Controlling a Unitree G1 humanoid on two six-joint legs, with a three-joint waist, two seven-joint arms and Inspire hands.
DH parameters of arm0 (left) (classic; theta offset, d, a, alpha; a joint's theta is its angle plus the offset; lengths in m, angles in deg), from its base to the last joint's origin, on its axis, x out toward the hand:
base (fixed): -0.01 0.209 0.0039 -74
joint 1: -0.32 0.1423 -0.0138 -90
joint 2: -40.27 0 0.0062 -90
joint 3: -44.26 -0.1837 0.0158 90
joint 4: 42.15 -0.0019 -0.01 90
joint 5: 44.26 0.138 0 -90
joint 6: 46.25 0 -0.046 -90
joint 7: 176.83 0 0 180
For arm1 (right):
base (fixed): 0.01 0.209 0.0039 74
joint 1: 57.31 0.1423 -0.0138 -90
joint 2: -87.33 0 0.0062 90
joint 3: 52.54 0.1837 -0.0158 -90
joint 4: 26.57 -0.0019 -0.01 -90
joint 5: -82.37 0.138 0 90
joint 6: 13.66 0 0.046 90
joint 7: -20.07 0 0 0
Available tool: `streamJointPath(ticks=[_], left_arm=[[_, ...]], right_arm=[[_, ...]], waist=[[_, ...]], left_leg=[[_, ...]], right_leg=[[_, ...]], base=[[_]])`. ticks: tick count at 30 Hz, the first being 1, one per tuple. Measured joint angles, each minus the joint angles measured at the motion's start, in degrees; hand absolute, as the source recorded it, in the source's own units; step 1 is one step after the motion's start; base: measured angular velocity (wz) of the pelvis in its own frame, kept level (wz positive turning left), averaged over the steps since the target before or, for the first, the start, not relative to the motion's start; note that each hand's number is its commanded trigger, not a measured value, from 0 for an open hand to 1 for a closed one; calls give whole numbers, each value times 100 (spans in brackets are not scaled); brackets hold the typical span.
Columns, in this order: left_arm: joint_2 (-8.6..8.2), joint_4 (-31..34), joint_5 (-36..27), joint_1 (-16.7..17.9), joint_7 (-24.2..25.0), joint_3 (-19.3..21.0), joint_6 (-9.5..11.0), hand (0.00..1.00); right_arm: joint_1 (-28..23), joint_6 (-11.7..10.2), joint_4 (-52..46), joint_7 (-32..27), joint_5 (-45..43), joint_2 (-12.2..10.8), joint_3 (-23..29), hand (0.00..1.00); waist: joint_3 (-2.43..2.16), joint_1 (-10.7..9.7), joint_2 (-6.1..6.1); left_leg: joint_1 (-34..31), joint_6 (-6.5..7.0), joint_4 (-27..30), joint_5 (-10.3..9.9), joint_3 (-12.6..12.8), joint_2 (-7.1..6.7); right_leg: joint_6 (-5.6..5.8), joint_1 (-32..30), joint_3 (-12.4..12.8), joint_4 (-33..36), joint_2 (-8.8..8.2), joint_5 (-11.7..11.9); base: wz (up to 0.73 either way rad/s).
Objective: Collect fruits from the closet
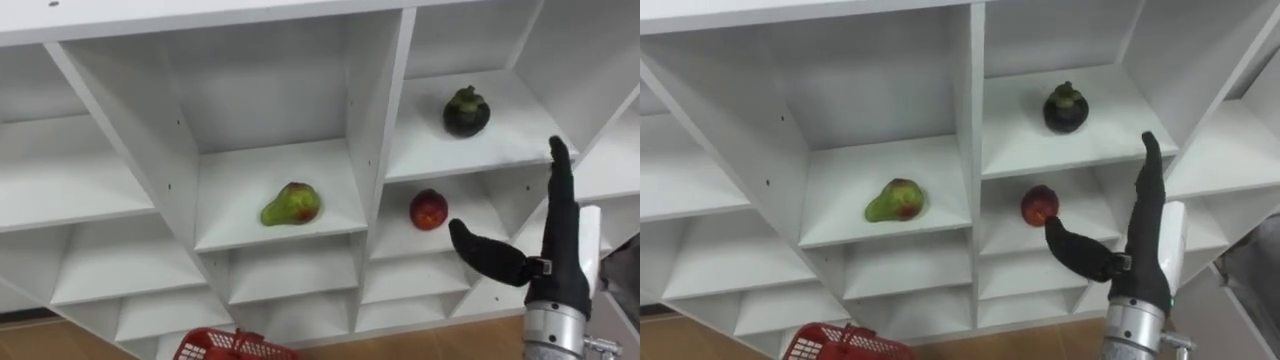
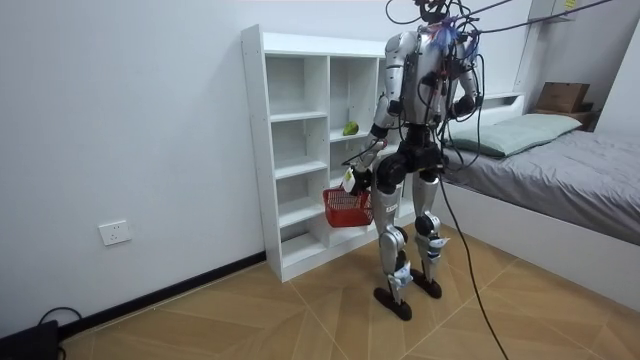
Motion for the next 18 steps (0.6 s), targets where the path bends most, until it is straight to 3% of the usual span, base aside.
streamJointPath(ticks=[12, 18], left_arm=[[158, -14, -1, -66, 227, -72, -21, 100], [229, -10, -10, -142, 219, -180, -25, 100]], right_arm=[[247, 0, -687, -190, -1, 467, -224, 0], [273, 4, -689, -208, 23, 554, -499, 0]], waist=[[-14, 24, -9], [-18, 33, -22]], left_leg=[[-54, -15, -8, 9, 4, 14], [-82, -16, -3, 10, -1, 18]], right_leg=[[-11, -74, 0, 5, 15, 11], [-14, -98, 5, -3, 16, 14]], base=[[0], [0]])
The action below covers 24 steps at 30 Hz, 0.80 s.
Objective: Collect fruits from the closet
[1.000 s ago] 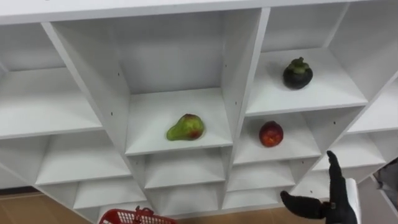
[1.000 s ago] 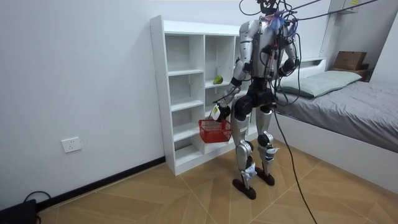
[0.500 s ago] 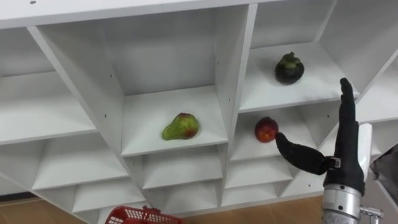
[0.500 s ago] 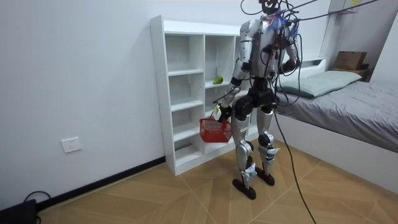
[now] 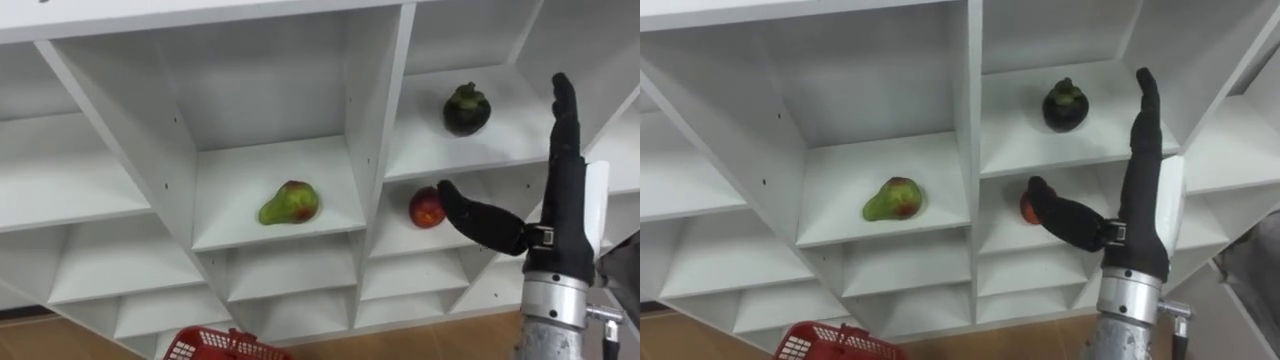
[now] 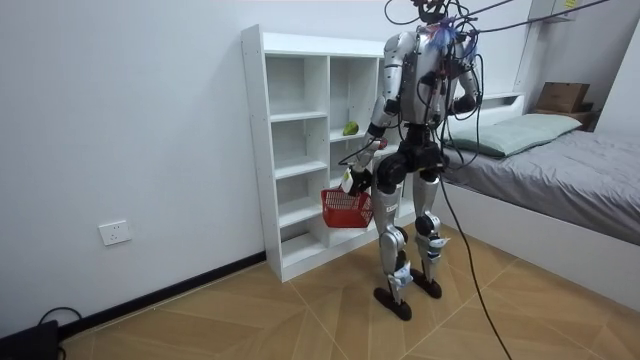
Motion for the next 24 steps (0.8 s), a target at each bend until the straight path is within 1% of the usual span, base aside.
streamJointPath(ticks=[2, 6, 7, 8, 9, 10, 11, 12, 13, 17, 18, 20, 22, 24], left_arm=[[0, 2, 2, -3, -3, -13, -20, 100], [-1, 0, -11, -1, -7, -35, -47, 100], [0, -2, -22, 0, -9, -31, -46, 100], [9, -4, -27, 1, -13, -26, -46, 100], [21, -13, -32, 2, -11, -23, -46, 100], [29, -13, -32, 2, -8, -21, -46, 100], [33, -13, -35, -6, -3, 14, -44, 100], [41, -13, -35, -18, 0, 19, -42, 100], [43, -12, -36, -24, 9, 29, -42, 100], [43, 0, 28, -20, 129, 177, -55, 100], [42, 34, 26, -12, 157, 198, -101, 100], [43, 106, 26, -7, 182, 236, -157, 100], [63, 217, 28, 34, 229, 255, -158, 100], [99, 236, 58, 15, 283, 275, -166, 100]], right_arm=[[30, 15, 0, 18, 77, 48, -6, 0], [96, 24, 0, 40, 296, 60, -2, 0], [100, 25, 0, 60, 355, 67, 1, 0], [121, 28, 0, 68, 498, 105, 8, 0], [160, 29, 0, 67, 610, 178, 19, 0], [185, 29, 0, 67, 654, 220, 23, 0], [249, 29, 0, 68, 683, 293, 42, 0], [342, 28, 0, 75, 685, 307, 87, 0], [454, 28, -1, 88, 679, 310, 151, 0], [829, 23, 5, 115, 682, 314, 421, 0], [910, 22, 8, 130, 722, 314, 495, 0], [1019, 22, 94, 135, 747, 315, 584, 0], [1151, 34, 303, 146, 794, 314, 645, 0], [1251, 79, 510, 259, 980, 315, 822, 0]], waist=[[2, 9, -3], [5, 10, -28], [21, 10, -69], [18, 33, -77], [30, 65, -121], [33, 73, -139], [36, 103, -177], [45, 122, -227], [39, 120, -262], [22, 138, -297], [22, 138, -300], [24, 131, -299], [31, 126, -312], [43, 116, -350]], left_leg=[[2, 0, -1, 1, 0, 0], [5, -7, 0, 5, 1, 3], [4, -8, 0, 7, 0, 3], [3, -12, 0, 10, -1, 4], [2, -15, 0, 12, -1, 5], [1, -17, 1, 14, -1, 6], [0, -20, 1, 19, -1, 8], [-6, -23, 1, 23, 2, 12], [-8, -24, 1, 24, 2, 12], [-8, -23, 3, 24, -4, 11], [-9, -23, 4, 24, -15, 11], [-14, -22, 4, 25, -33, 11], [-18, -23, 3, 25, -61, 12], [-35, -24, 4, 29, -104, 12]], right_leg=[[0, 0, -1, 1, -1, 0], [-1, 1, -1, 3, 2, 1], [-3, -1, -4, 4, 1, 2], [-7, 3, -9, 3, 1, 4], [-10, 3, -10, 2, 2, 6], [-12, 3, -11, 2, 3, 7], [-18, 2, -13, 2, 4, 11], [-23, 0, -19, 0, 7, 15], [-24, 3, -20, -1, 8, 16], [-20, 28, -25, 1, 7, 24], [-20, 31, -26, 1, 7, 24], [-20, 39, -38, 0, 6, 24], [-20, 52, -76, -2, 3, 24], [-20, 50, -147, -3, -4, 24]], base=[[0], [0], [0], [0], [0], [0], [0], [0], [0], [0], [0], [2], [8], [10]])
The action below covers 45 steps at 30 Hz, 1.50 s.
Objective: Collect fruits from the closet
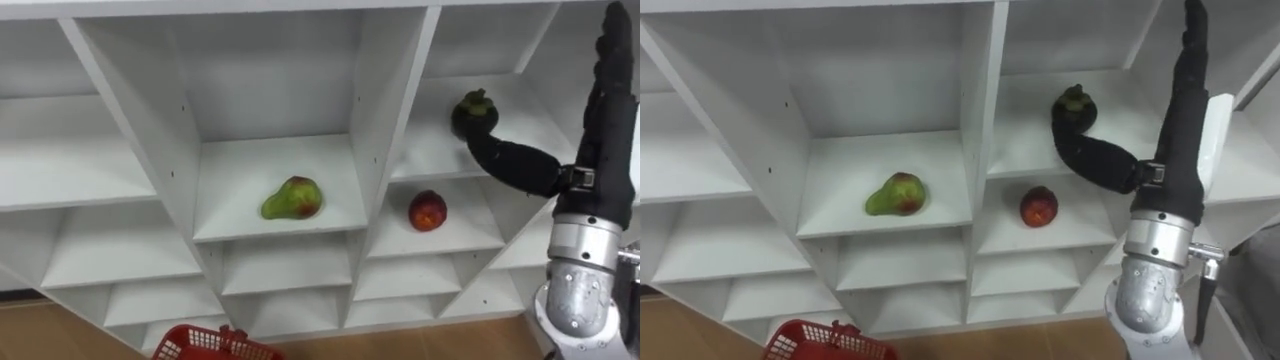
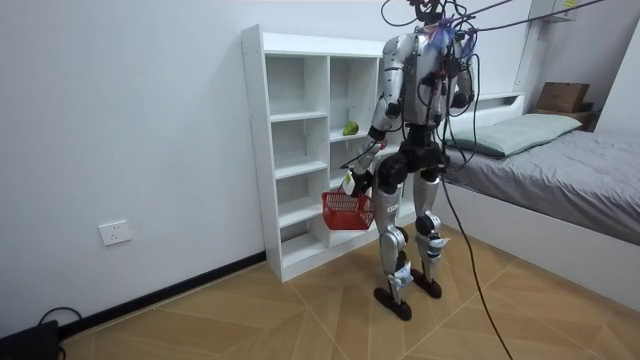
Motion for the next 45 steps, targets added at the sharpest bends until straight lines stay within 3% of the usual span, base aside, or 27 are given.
streamJointPath(ticks=[6, 18, 35, 45], left_arm=[[46, 26, 22, 56, 69, 145, -117, 100], [80, 190, 114, 287, -15, 406, -127, 100], [66, 165, 90, 309, -176, 413, -179, 100], [57, 182, 226, 277, -171, 420, -206, 100]], right_arm=[[96, 154, 224, 234, 347, 2, 261, 0], [165, 260, 504, 560, 390, 14, 337, 0], [343, 327, 960, 798, 94, 132, 376, 0], [556, 495, 1109, 1021, -349, 256, 377, 0]], waist=[[-13, -2, -127], [-6, -6, -117], [2, 17, -111], [3, 18, -115]], left_leg=[[-25, -9, 0, 11, -75, 6], [121, -12, -1, 13, -231, -8], [118, -22, 7, 57, -260, -24], [47, -15, 8, 63, -319, -34]], right_leg=[[0, 4, -164, -5, -7, 0], [-12, 255, -297, -110, -18, 9], [-24, 274, -337, -92, -37, 15], [-24, 252, -403, -94, -51, 15]], base=[[7], [6], [0], [3]])
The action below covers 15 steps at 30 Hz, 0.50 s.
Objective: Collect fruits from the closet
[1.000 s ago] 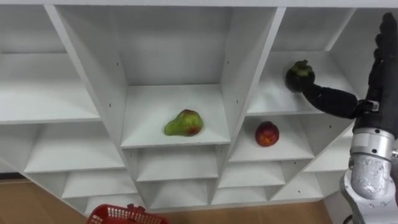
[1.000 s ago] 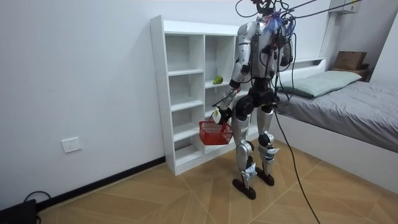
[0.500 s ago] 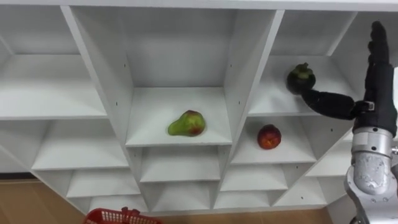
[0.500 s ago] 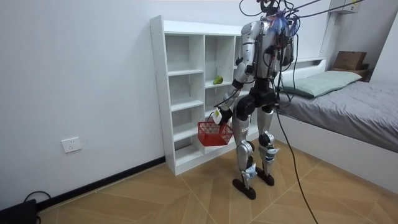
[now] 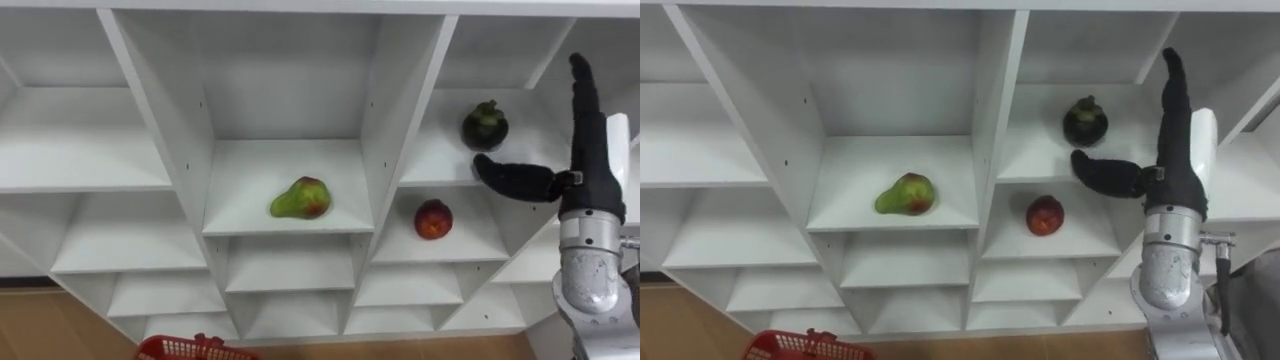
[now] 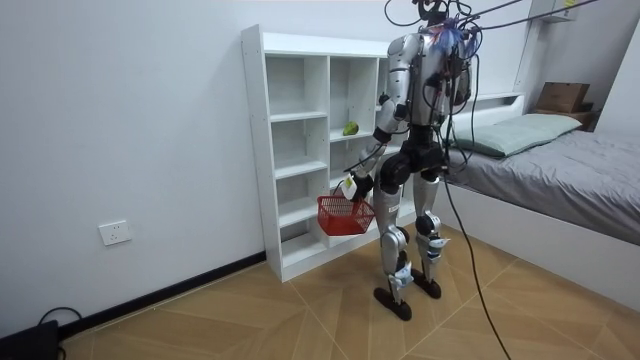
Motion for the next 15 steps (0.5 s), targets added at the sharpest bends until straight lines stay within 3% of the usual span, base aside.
streamJointPath(ticks=[4, 15], left_arm=[[0, 8, 19, -26, 57, 33, 0, 100], [-4, 21, 12, -45, 163, 230, -89, 100]], right_arm=[[167, 0, 0, 126, -2, 157, 1, 0], [195, 127, 45, 477, 17, 161, 5, 0]], waist=[[-3, 25, -15], [24, 147, -60]], left_leg=[[-10, -1, 0, 19, -58, -8], [-25, -11, -1, 46, -124, -10]], right_leg=[[0, -14, -52, -3, -9, 0], [0, 13, -96, -5, -12, 0]], base=[[8], [3]])
